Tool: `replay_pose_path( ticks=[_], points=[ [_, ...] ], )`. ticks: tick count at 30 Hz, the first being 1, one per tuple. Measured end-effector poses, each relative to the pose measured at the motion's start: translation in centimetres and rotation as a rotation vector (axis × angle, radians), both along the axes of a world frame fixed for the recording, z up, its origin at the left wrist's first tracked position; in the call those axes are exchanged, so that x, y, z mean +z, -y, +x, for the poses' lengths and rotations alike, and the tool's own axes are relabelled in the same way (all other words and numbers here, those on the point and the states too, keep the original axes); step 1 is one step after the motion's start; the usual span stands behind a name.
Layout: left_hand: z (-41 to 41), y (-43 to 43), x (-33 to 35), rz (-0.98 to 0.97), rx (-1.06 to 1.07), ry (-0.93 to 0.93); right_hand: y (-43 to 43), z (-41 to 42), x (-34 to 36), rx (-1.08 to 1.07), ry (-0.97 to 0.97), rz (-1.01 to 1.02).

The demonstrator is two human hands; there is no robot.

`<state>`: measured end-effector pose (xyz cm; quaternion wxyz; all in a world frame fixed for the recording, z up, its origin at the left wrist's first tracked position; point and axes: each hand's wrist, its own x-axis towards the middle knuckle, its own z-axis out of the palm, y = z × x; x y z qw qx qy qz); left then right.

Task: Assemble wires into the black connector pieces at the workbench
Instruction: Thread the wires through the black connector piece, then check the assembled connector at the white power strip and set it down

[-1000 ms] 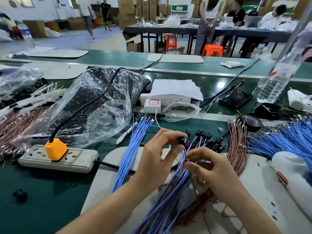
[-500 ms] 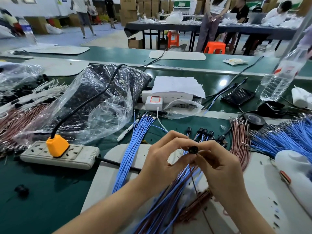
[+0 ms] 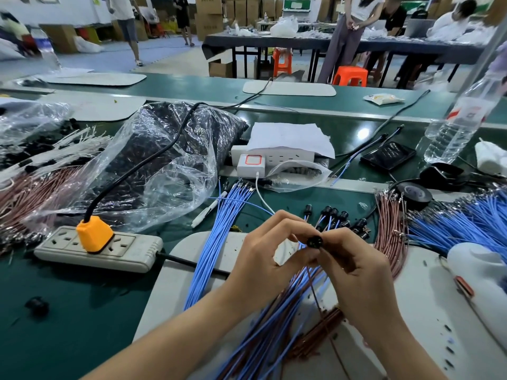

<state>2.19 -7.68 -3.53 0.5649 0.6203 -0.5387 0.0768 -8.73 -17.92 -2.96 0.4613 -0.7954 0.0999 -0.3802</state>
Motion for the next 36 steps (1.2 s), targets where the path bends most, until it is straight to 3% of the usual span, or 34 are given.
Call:
replay_pose_path(
  ticks=[12, 23, 36],
  points=[
    [0.1, 0.1, -0.3, 0.018, 0.008, 0.005, 0.3, 0.1, -0.9, -0.02, -0.09, -0.036],
    [0.1, 0.1, -0.5, 0.015, -0.001, 0.037, 0.4, 0.3, -1.2, -0.031, -0.083, -0.249],
    [0.0, 0.0, -0.5, 0.002, -0.032, -0.006, 0.8, 0.9, -2.1, -0.012, -0.093, -0.218]
  ],
)
